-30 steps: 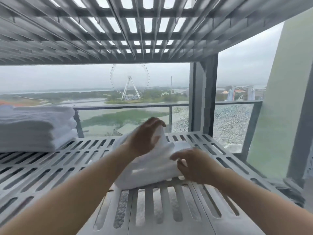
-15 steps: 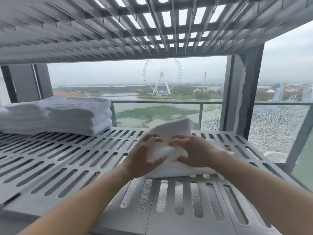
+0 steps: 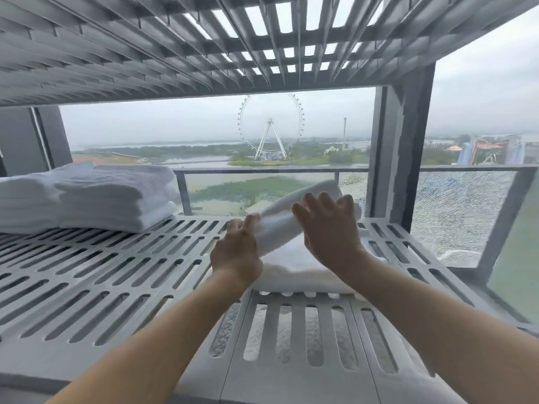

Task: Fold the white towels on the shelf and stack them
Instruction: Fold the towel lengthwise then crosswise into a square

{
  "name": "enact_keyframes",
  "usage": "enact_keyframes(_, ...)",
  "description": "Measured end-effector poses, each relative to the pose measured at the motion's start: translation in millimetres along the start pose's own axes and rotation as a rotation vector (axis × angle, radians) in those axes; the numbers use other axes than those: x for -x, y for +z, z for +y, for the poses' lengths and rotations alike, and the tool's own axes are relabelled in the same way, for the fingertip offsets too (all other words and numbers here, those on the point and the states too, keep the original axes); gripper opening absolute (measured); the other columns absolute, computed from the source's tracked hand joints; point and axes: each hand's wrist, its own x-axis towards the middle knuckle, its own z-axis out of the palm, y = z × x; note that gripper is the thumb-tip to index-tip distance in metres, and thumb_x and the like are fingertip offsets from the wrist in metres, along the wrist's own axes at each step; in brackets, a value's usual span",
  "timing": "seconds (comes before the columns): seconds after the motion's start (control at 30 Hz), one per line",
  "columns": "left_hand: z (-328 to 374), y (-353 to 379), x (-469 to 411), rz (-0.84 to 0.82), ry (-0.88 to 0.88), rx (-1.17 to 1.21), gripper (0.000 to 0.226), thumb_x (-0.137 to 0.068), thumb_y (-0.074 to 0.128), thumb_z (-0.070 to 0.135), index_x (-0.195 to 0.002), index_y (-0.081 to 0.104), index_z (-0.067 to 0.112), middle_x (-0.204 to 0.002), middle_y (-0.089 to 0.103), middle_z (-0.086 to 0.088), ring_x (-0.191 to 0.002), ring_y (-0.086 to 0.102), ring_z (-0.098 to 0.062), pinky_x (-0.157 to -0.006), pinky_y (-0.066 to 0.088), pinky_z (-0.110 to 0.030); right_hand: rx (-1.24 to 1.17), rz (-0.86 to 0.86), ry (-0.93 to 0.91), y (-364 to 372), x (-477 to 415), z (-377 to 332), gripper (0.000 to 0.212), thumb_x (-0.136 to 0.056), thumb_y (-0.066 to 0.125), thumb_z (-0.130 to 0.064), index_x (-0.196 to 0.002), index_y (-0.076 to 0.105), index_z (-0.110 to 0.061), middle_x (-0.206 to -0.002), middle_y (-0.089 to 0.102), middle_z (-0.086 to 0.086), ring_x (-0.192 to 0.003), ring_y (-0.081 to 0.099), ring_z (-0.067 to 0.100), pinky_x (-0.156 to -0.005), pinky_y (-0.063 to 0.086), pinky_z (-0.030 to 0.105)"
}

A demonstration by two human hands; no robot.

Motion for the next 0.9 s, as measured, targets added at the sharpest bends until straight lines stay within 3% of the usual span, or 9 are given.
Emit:
enact_keyframes(0.13, -10.9, 10.2, 6.8, 0.131, 0.106, 0.085, 0.057, -0.069, 0.048, 0.005, -0.120, 0.046, 0.031, -0.102, 0.063, -0.001, -0.083, 0.061, -0.028, -0.063, 0.043, -0.030, 0.048, -0.241, 0.060, 6.0, 27.1, 3.7, 0.034, -0.055, 0.069, -0.017, -0.088, 0.063, -0.019, -0.083, 0.063, 0.000, -0.073, 0.061, 0.022, -0.068, 0.042, 0.035)
enact_keyframes(0.23, -14.8, 12.1, 5.1, 0.186, 0.092, 0.163, 0.049, -0.068, 0.053, 0.010, -0.113, 0.052, 0.029, -0.092, 0.066, -0.002, -0.082, 0.062, -0.030, -0.063, 0.039, -0.029, -0.093, -0.383, 0.048, 14.6, 34.8, -0.1, 0.048, -0.070, 0.059, -0.025, -0.117, 0.051, -0.019, -0.112, 0.054, 0.005, -0.099, 0.054, 0.025, -0.079, 0.037, 0.038)
enact_keyframes(0.33, -19.4, 12.3, 0.7, 0.083, -0.026, 0.251, 0.045, -0.068, 0.067, 0.030, -0.110, 0.054, 0.035, -0.092, 0.066, -0.001, -0.084, 0.062, -0.027, -0.066, 0.046, -0.031, -0.240, -0.434, 0.017, 19.0, 34.1, -1.7, 0.065, -0.076, 0.061, -0.020, -0.136, 0.035, -0.018, -0.137, 0.036, 0.007, -0.120, 0.039, 0.027, -0.091, 0.035, 0.040)
enact_keyframes(0.4, -23.9, 11.3, -4.3, -0.039, -0.042, 0.324, 0.052, -0.065, 0.072, 0.027, -0.113, 0.053, 0.037, -0.093, 0.068, -0.001, -0.086, 0.064, -0.024, -0.070, 0.052, -0.034, -0.263, -0.410, 0.008, 19.1, 33.9, -3.0, 0.052, -0.079, 0.061, -0.011, -0.128, 0.047, -0.017, -0.144, 0.033, 0.007, -0.121, 0.040, 0.028, -0.091, 0.039, 0.039)
enact_keyframes(0.5, -30.0, 9.9, -12.4, -0.107, -0.003, 0.335, 0.059, -0.066, 0.059, 0.007, -0.116, 0.055, 0.038, -0.099, 0.068, -0.001, -0.089, 0.064, -0.022, -0.075, 0.054, -0.033, -0.223, -0.330, 0.006, 19.4, 35.8, -3.8, 0.033, -0.082, 0.047, 0.004, -0.105, 0.061, -0.015, -0.132, 0.051, 0.006, -0.112, 0.045, 0.027, -0.084, 0.042, 0.034)
enact_keyframes(0.63, -39.3, 11.2, -12.0, -0.129, 0.127, 0.230, 0.053, -0.075, 0.060, 0.008, -0.118, 0.059, 0.039, -0.112, 0.066, 0.004, -0.100, 0.061, -0.016, -0.084, 0.046, -0.025, -0.196, -0.289, 0.003, 20.0, 40.1, -1.2, 0.030, -0.083, 0.044, 0.005, -0.095, 0.063, -0.015, -0.108, 0.064, 0.000, -0.104, 0.046, 0.026, -0.078, 0.041, 0.033)
enact_keyframes(0.7, -43.5, 10.9, -7.9, -0.158, 0.234, 0.227, 0.058, -0.075, 0.060, 0.003, -0.125, 0.055, 0.031, -0.123, 0.060, 0.003, -0.110, 0.056, -0.014, -0.092, 0.041, -0.023, -0.199, -0.308, -0.008, 18.7, 41.4, 0.5, 0.034, -0.081, 0.043, 0.004, -0.097, 0.062, -0.019, -0.102, 0.064, -0.005, -0.102, 0.048, 0.025, -0.080, 0.042, 0.032)
enact_keyframes(0.77, -46.0, 11.1, -5.0, -0.142, 0.309, 0.205, 0.063, -0.074, 0.055, -0.003, -0.131, 0.051, 0.025, -0.133, 0.053, -0.003, -0.121, 0.050, -0.021, -0.103, 0.038, -0.032, -0.185, -0.324, -0.022, 17.0, 41.9, 1.1, 0.038, -0.080, 0.042, 0.002, -0.104, 0.060, -0.022, -0.102, 0.063, -0.007, -0.100, 0.052, 0.024, -0.083, 0.041, 0.032)
enact_keyframes(0.9, -42.1, 5.4, 0.6, -0.124, 0.388, 0.197, 0.079, -0.069, 0.043, -0.013, -0.136, 0.045, 0.028, -0.151, 0.028, -0.005, -0.137, 0.028, -0.020, -0.111, 0.022, -0.023, -0.174, -0.312, -0.072, 14.0, 43.5, -1.9, 0.045, -0.084, 0.039, -0.001, -0.118, 0.050, -0.028, -0.103, 0.060, -0.008, -0.090, 0.058, 0.020, -0.061, 0.036, 0.026)
